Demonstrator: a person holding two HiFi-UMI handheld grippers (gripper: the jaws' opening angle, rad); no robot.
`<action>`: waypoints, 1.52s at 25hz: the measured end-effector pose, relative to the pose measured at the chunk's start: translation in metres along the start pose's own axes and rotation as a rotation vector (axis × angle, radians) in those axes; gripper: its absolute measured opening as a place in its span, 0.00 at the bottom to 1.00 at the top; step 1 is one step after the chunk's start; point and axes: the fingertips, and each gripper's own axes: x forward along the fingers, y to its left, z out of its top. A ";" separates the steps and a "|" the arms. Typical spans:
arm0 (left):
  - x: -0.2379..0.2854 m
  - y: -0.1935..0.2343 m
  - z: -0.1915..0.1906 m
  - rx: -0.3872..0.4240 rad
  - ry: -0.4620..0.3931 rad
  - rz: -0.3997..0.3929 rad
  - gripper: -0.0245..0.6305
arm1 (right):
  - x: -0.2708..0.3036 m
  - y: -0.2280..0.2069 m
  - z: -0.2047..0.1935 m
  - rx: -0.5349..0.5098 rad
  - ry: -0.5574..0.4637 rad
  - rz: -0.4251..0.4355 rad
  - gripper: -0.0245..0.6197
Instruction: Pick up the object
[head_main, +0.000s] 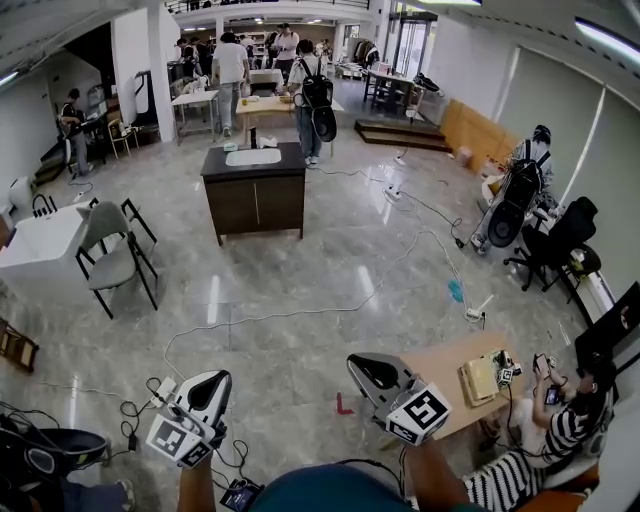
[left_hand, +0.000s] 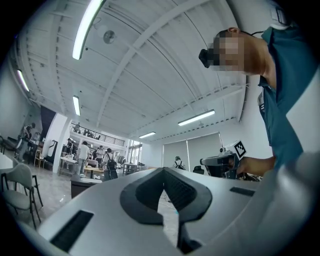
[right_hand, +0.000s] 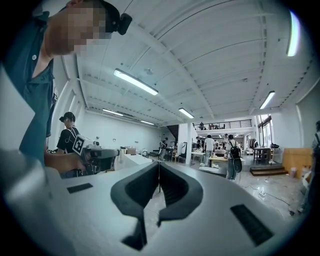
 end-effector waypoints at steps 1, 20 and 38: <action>0.003 0.002 -0.001 -0.001 0.001 0.004 0.04 | 0.004 -0.003 0.000 -0.006 0.000 0.004 0.06; 0.147 0.062 -0.012 0.063 0.026 0.136 0.04 | 0.092 -0.151 -0.021 -0.007 -0.034 0.167 0.06; 0.215 0.213 -0.024 0.033 0.021 0.029 0.04 | 0.234 -0.205 -0.026 -0.004 -0.027 0.071 0.06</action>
